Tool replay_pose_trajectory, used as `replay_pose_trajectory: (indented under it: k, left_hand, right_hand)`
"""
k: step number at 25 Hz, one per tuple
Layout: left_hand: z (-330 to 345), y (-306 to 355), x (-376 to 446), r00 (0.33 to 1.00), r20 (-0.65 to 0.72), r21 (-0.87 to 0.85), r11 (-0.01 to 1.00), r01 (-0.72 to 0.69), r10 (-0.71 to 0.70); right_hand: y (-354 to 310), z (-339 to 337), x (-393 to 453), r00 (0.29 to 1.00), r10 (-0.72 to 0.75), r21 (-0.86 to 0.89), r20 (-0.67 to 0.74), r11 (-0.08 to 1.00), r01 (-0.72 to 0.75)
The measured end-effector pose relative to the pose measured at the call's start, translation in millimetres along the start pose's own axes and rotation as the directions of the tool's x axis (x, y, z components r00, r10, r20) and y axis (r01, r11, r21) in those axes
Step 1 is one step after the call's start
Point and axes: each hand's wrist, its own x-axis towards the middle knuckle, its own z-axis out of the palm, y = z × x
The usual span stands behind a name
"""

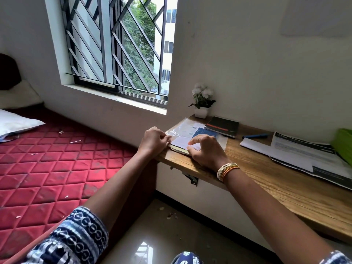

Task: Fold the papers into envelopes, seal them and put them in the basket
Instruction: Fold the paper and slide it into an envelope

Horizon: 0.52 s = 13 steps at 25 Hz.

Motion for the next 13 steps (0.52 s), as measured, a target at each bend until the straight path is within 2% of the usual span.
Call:
replay_pose_trajectory:
  k: [5, 9, 11, 13]
  left_hand:
    - [-3.7, 4.6, 1.4, 0.989, 0.145, -0.096, 0.995, 0.015, -0.001]
    - [-2.8, 2.0, 4.7, 0.957, 0.286, -0.296, 0.955, 0.033, 0.055]
    - [-0.6, 0.4, 5.9, 0.953, 0.298, -0.374, 0.925, 0.059, 0.06]
    - [2.0, -2.0, 6.0, 0.965, 0.26, -0.343, 0.937, 0.064, 0.029]
  right_hand:
    - [-1.2, -1.8, -0.3, 0.999, 0.026, 0.005, -0.021, 1.0, -0.026]
    - [-1.2, -2.2, -0.3, 0.999, 0.047, 0.034, -0.021, 0.998, -0.046]
    - [-0.8, -1.1, -0.4, 0.999, 0.04, 0.02, -0.001, 0.999, -0.04]
    - [-0.6, 0.4, 1.0, 0.999, 0.039, -0.012, 0.027, 0.999, -0.038]
